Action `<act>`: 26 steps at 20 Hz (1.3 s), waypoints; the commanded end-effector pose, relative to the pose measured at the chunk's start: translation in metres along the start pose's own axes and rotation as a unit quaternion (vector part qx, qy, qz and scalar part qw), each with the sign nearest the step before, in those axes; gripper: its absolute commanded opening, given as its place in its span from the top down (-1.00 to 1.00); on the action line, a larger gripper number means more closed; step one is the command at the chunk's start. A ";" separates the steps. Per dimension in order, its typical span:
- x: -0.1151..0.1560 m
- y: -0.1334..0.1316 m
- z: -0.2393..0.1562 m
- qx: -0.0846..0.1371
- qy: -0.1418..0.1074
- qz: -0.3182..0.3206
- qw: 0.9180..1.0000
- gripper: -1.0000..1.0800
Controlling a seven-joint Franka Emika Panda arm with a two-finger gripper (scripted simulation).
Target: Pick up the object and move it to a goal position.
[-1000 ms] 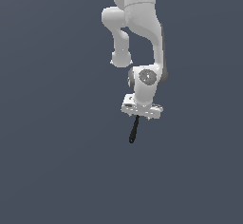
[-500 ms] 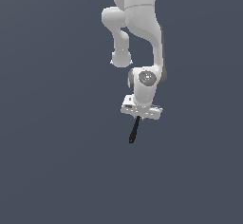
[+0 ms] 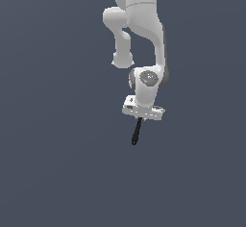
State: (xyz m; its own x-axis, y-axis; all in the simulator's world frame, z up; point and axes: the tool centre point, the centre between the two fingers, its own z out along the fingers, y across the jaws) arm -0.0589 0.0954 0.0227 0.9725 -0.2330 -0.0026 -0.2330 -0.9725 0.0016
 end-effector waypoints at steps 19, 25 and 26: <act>0.038 0.037 -0.162 0.001 0.001 0.000 1.000 1.00; 0.054 0.051 -0.225 0.001 0.001 -0.001 1.000 1.00; 0.056 0.054 -0.236 0.001 0.001 -0.001 1.000 1.00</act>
State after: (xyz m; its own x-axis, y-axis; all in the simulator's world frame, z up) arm -0.0187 0.0347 0.2416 0.9727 -0.2323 -0.0011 -0.2323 -0.9727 -0.0002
